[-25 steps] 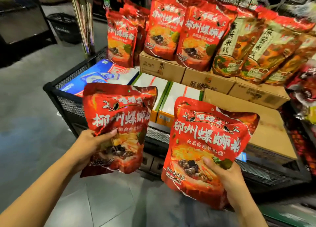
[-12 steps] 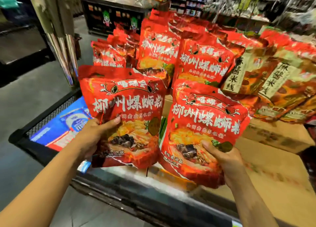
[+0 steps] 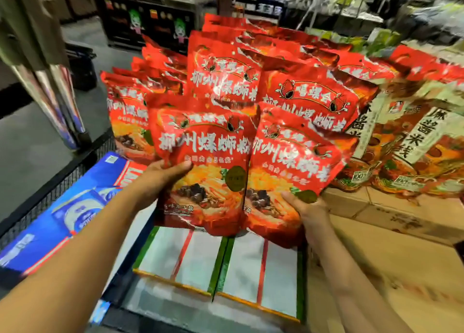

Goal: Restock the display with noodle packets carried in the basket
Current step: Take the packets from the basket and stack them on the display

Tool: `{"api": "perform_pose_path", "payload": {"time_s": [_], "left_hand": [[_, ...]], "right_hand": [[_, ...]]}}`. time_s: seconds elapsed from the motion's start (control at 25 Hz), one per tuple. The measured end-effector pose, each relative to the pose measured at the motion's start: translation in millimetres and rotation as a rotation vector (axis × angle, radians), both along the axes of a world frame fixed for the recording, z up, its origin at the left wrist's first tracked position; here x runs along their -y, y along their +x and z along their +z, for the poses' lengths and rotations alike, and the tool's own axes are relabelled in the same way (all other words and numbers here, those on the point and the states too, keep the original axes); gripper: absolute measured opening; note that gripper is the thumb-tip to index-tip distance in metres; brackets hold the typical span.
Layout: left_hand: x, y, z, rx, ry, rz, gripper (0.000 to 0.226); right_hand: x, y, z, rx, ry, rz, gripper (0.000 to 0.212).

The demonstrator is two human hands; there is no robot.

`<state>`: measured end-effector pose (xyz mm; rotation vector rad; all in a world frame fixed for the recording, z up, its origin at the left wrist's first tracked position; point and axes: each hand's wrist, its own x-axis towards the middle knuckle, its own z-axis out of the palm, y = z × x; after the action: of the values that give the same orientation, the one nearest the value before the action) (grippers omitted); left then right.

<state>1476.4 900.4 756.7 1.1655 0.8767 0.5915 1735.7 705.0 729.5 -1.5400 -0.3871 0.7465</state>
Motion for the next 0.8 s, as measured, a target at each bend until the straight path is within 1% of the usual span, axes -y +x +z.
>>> {"api": "perform_pose_path", "payload": {"time_s": [0.04, 0.08, 0.12, 0.16, 0.2, 0.24, 0.28, 0.32, 0.4, 0.44, 0.56, 0.68, 0.8], "left_hand": [[-10, 9, -13, -0.099, 0.063, 0.024, 0.05], [-18, 17, -27, -0.181, 0.116, 0.05, 0.048], [-23, 22, -39, -0.23, 0.147, 0.066, 0.049], [-27, 26, -50, -0.239, 0.143, 0.08, 0.053], [-31, 26, -58, -0.235, 0.114, 0.09, 0.06], [-36, 27, -66, -0.225, 0.086, 0.098, 0.065], [-42, 27, -71, -0.227, 0.077, 0.097, 0.064], [-46, 26, -74, -0.225, 0.087, 0.096, 0.057], [-55, 25, -73, -0.2, 0.096, 0.085, 0.042], [-59, 24, -70, -0.168, 0.093, 0.075, 0.04], [-71, 21, -60, -0.077, 0.102, 0.059, 0.036], [-81, 20, -56, -0.088, 0.156, 0.02, 0.036], [-79, 24, -63, -0.122, 0.151, 0.045, 0.035]], "right_hand": [[-7, -3, -6, 0.047, -0.044, 0.008, 0.048], [-14, -5, -13, 0.089, -0.093, 0.002, 0.063], [-19, -6, -18, 0.108, -0.149, -0.002, 0.083], [-22, -4, -22, 0.089, -0.195, -0.008, 0.091], [-25, -3, -21, 0.061, -0.171, -0.048, 0.084], [-25, -2, -17, 0.037, -0.14, -0.083, 0.068], [-26, -1, -14, 0.005, -0.1, -0.096, 0.055], [-26, 1, -11, -0.011, -0.078, -0.111, 0.049], [-26, 4, -9, -0.047, -0.05, -0.107, 0.049], [-27, 5, -8, -0.049, -0.047, -0.107, 0.048], [-26, 13, -7, -0.041, -0.083, -0.135, 0.049], [-29, 16, -5, -0.028, -0.059, -0.101, 0.049], [-30, 16, -11, -0.044, -0.07, -0.056, 0.051]]}}
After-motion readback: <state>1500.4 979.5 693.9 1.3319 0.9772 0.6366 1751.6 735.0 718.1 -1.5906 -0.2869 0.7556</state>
